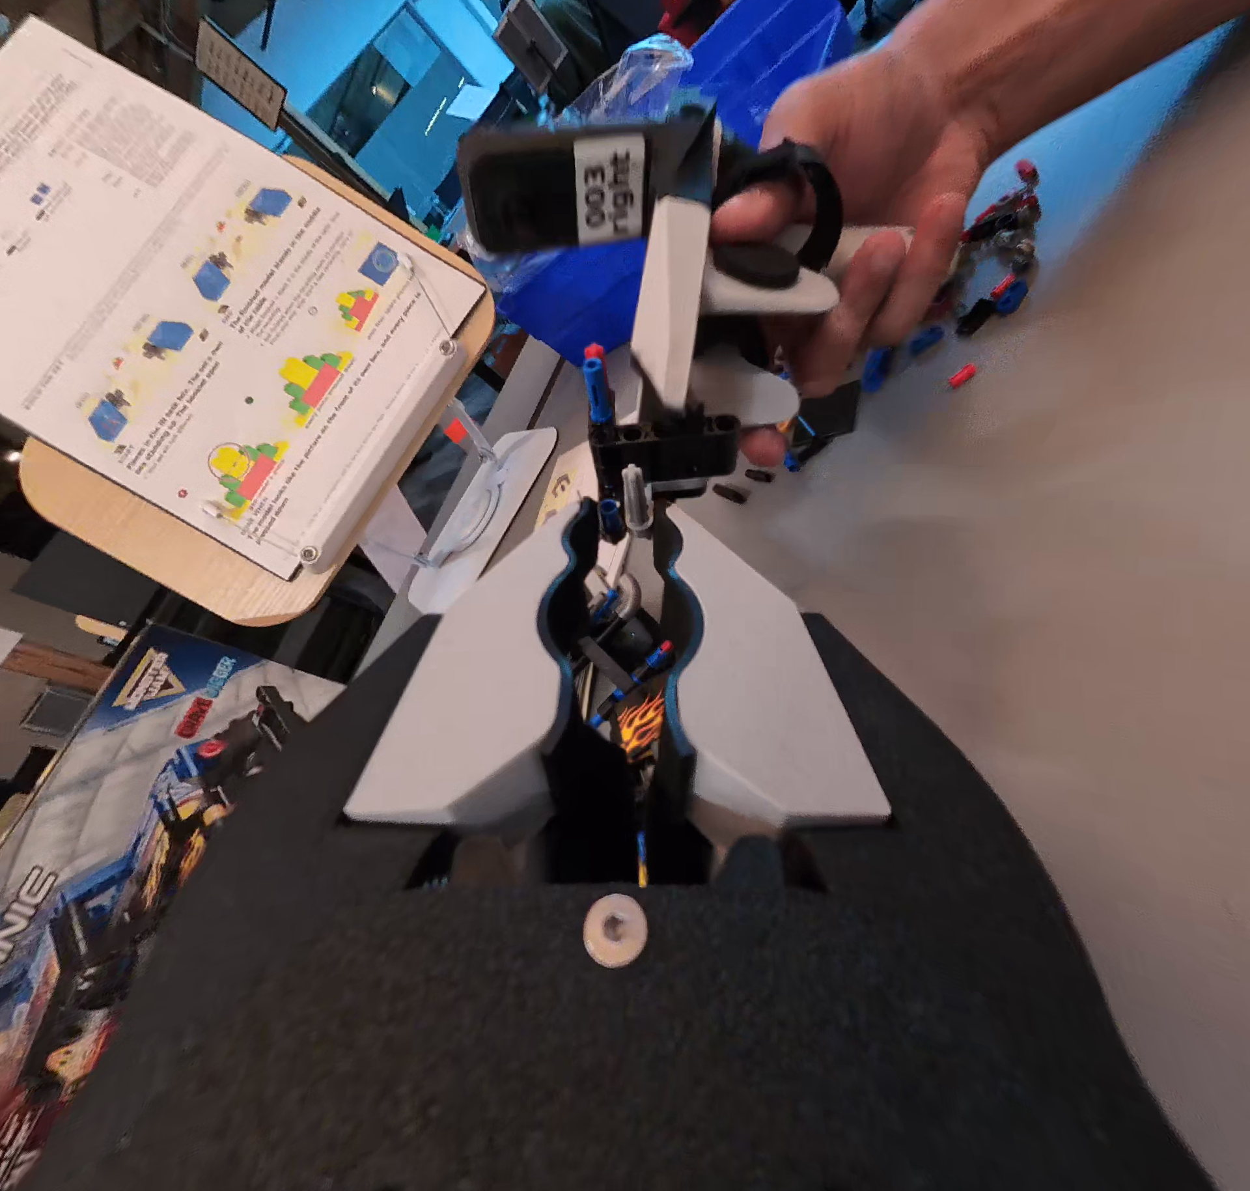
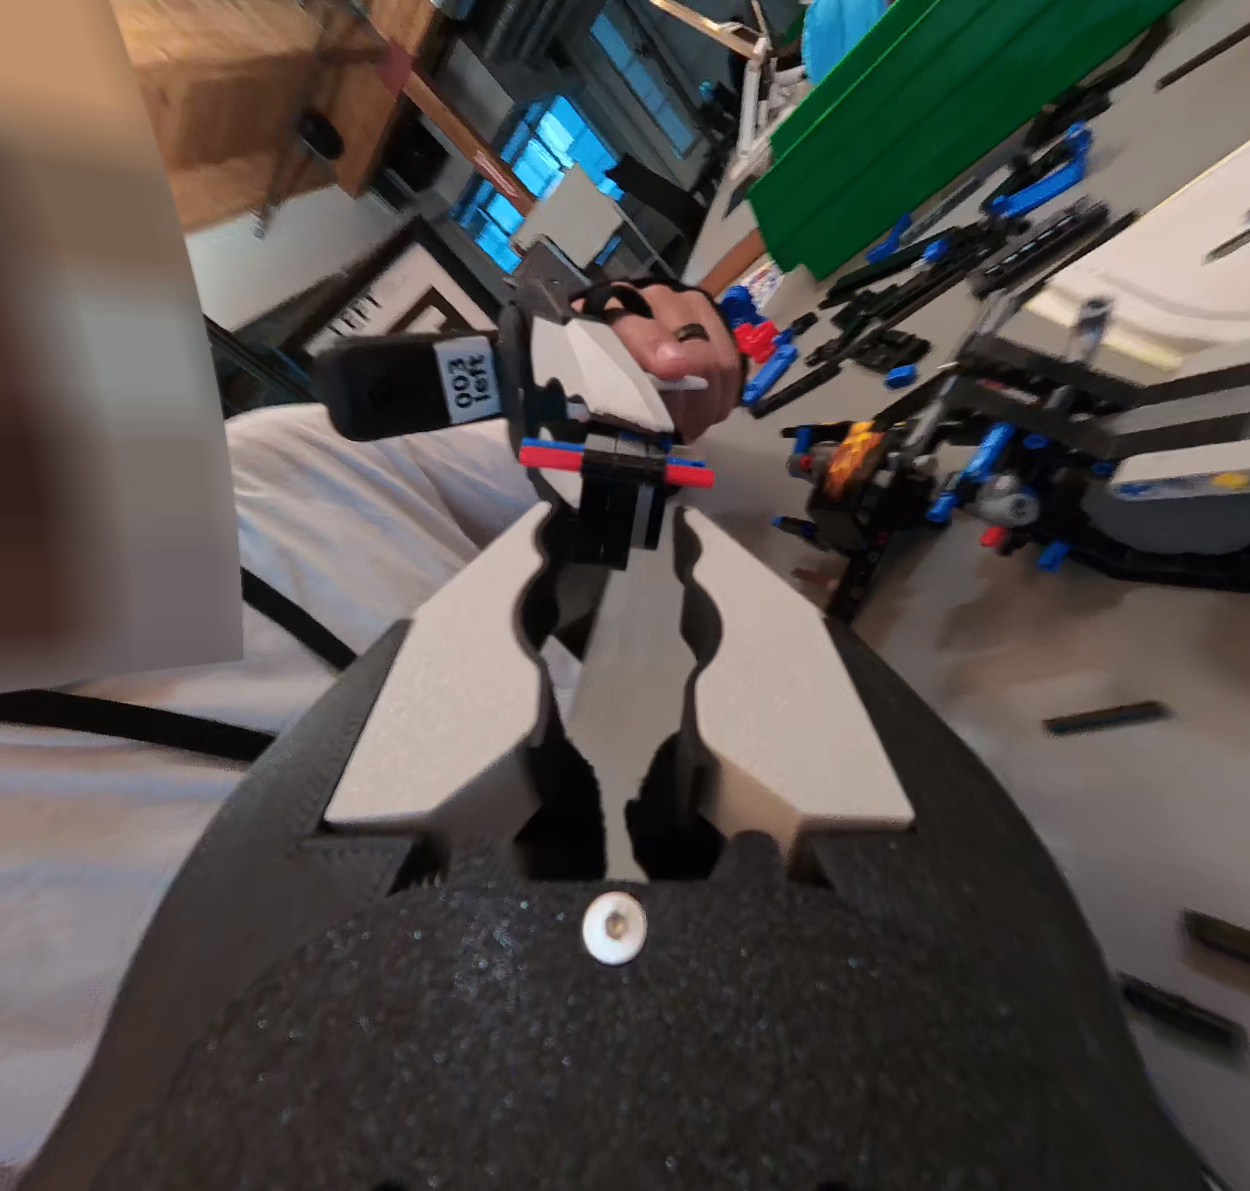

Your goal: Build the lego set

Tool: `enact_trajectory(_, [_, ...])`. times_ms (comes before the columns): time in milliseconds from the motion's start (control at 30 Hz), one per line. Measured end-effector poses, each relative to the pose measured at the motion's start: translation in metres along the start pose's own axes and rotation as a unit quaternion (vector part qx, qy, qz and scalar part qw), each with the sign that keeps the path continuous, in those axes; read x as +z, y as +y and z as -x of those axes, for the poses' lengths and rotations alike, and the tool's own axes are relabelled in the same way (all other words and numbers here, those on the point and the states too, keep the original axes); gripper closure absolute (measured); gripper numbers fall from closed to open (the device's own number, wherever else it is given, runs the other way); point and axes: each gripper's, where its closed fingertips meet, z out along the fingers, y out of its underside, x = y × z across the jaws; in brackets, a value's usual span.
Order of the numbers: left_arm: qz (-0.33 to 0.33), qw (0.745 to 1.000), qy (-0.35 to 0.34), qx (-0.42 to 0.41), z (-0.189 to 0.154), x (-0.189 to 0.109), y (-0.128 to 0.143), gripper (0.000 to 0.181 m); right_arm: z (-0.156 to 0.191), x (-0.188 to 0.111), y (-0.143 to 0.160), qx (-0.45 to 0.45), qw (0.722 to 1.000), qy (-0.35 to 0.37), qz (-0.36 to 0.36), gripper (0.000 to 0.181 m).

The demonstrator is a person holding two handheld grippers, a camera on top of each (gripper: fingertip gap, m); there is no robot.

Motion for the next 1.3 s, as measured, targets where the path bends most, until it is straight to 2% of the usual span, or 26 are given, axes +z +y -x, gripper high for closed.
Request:
enact_trajectory(33, [0.006,1.0,-0.002,0.0,0.0,0.001,0.002,0.168,-0.003,-0.006,-0.001,-0.021,0.999,0.024,0.009,0.14])
enact_trajectory(67, [0.013,1.0,-0.002,0.0,0.0,0.002,0.003,0.168,-0.005,-0.013,-0.003,-0.035,0.998,0.045,0.017,0.138])
enact_trajectory(167, [0.045,0.999,0.011,-0.025,-0.003,0.007,0.012,0.167,-0.014,-0.038,-0.018,-0.091,0.987,0.129,0.019,0.137])
enact_trajectory(333, [0.092,0.987,0.059,-0.12,-0.025,0.011,0.018,0.167,-0.049,-0.084,-0.033,-0.156,0.942,0.296,-0.01,0.14])
enact_trajectory(467, [0.136,0.958,0.122,-0.22,-0.076,0.008,0.019,0.167,-0.088,-0.114,-0.018,-0.188,0.884,0.428,0.024,0.14])
enact_trajectory(567, [0.162,0.94,0.152,-0.259,-0.108,0.007,0.024,0.167,-0.104,-0.133,-0.017,-0.203,0.835,0.509,0.046,0.142])
enact_trajectory(667, [0.182,0.931,0.153,-0.277,-0.116,0.008,0.032,0.167,-0.109,-0.149,-0.024,-0.241,0.787,0.567,0.047,0.142])
enact_trajectory(767, [0.192,0.927,0.15,-0.286,-0.117,0.007,0.035,0.167,-0.112,-0.16,-0.026,-0.254,0.757,0.599,0.055,0.144])
enact_trajectory(867, [0.208,0.924,0.156,-0.281,-0.121,0.007,0.038,0.167,-0.116,-0.17,-0.022,-0.234,0.751,0.614,0.064,0.144])
enact_trajectory(933, [0.213,0.923,0.159,-0.278,-0.121,0.007,0.038,0.167,-0.117,-0.175,-0.02,-0.208,0.758,0.615,0.062,0.144])
enact_trajectory(1000, [0.22,0.922,0.163,-0.273,-0.115,0.002,0.036,0.152,-0.113,-0.174,-0.012,-0.181,0.777,0.601,0.05,0.143])
enact_trajectory(1067, [0.198,0.917,0.188,-0.291,-0.101,-0.007,0.019,0.14,-0.109,-0.176,-0.005,-0.174,0.786,0.592,0.038,0.143])
enact_trajectory(1133, [0.152,0.906,0.228,-0.322,-0.072,-0.011,-0.01,0.141,-0.107,-0.182,-0.003,-0.174,0.785,0.594,0.03,0.144])
enact_trajectory(1200, [0.119,0.905,0.257,-0.319,-0.029,0.0,-0.034,0.148,-0.106,-0.18,-0.004,-0.162,0.8,0.577,0.02,0.144])
enact_trajectory(1267, [0.12,0.92,0.258,-0.27,0.012,0.033,-0.038,0.156,-0.106,-0.175,-0.002,-0.151,0.816,0.557,0.018,0.143])
enact_trajectory(1300, [0.141,0.926,0.262,-0.232,0.024,0.058,-0.03,0.156,-0.106,-0.175,-0.001,-0.15,0.818,0.556,0.019,0.143])
